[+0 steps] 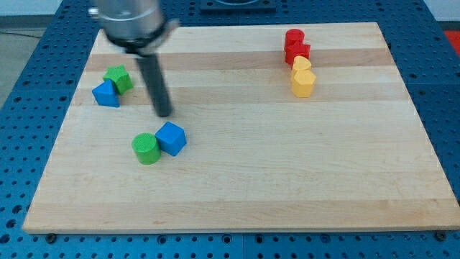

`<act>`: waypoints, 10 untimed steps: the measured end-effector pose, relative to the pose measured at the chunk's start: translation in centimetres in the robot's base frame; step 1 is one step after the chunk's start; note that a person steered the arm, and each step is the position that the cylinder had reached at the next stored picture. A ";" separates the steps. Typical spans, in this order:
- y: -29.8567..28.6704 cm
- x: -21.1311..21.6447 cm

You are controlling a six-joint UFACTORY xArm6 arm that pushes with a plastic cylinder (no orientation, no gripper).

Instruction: Slide the blue cube to the bottom right of the green star

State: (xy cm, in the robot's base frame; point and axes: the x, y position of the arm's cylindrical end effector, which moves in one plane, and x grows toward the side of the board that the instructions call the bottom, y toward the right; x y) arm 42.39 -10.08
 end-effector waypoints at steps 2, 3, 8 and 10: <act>9.0 8.4; 5.1 8.5; -6.7 2.0; -7.5 -0.4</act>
State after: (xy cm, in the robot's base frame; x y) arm 41.99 -17.63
